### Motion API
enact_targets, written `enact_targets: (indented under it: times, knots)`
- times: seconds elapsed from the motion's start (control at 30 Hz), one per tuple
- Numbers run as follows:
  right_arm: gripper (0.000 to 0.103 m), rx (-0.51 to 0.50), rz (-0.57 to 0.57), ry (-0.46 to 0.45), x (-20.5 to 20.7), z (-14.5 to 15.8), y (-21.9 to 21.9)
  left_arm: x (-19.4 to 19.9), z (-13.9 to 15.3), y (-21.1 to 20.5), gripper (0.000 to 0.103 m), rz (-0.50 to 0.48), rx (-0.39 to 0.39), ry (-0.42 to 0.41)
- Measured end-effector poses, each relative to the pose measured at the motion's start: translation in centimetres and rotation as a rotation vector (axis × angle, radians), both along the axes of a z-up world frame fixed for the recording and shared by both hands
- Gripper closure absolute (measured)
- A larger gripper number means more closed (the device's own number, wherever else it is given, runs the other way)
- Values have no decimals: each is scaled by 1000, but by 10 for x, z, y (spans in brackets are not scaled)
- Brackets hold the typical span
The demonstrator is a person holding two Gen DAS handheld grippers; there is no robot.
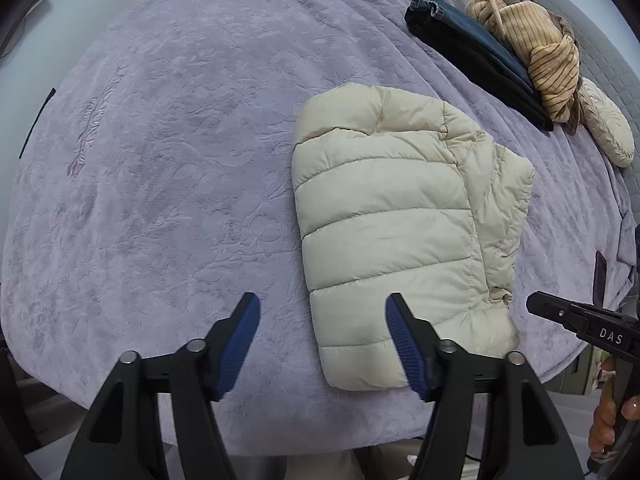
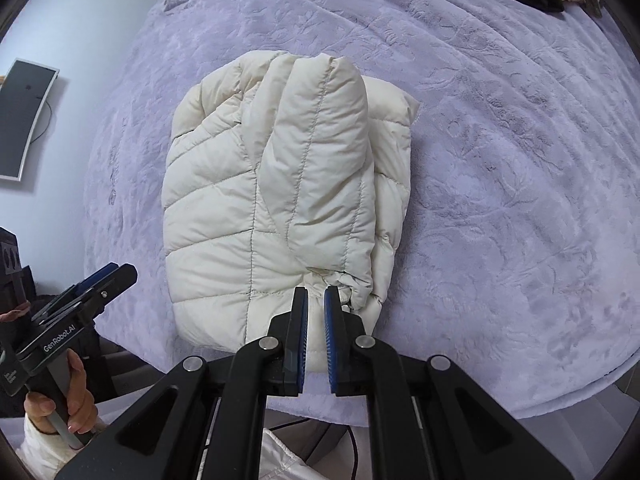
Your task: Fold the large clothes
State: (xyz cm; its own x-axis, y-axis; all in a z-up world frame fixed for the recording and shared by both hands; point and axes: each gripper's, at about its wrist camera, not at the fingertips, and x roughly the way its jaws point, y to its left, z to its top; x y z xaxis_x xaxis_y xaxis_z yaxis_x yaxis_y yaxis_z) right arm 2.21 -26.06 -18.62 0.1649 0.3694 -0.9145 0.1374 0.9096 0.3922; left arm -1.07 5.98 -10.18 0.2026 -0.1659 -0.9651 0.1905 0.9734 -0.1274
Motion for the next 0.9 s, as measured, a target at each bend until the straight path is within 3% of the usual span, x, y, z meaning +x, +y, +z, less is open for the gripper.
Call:
enact_targets:
  times: [0.03,0.1,0.17,0.2,0.23,0.33,0.43,0.6,0.73,0.9]
  knots:
    - [94,-3,5,-3,-1,3,5,-3,4,1,17,8,0,-14]
    - [92,-12,13,-8,-2,6,12,-7,12,2,17,18,2,-33]
    - [70,-28,15,-14,-4,11,13,-9,17,3,17,30,-5,-37]
    - [42,-32,13,-24,-6,14,14,-11,19,4,17,40,-8,-40]
    - [27,-35,13,-39,-8,18,13,-12,22,5,17,50,-12,-42]
    - [26,-54,22,-60,-11,29,14,-17,28,9,17,73,-32,-45]
    - [23,-75,24,-75,-12,40,16,-21,35,10,0,83,-26,-54]
    - [17,-101,29,-116,-15,60,19,-27,48,7,0,84,14,-68]
    - [0,-138,44,-159,-19,77,25,-36,64,5,0,95,74,-124]
    - [0,-193,21,-222,-28,97,30,-44,78,6,0,100,78,-143]
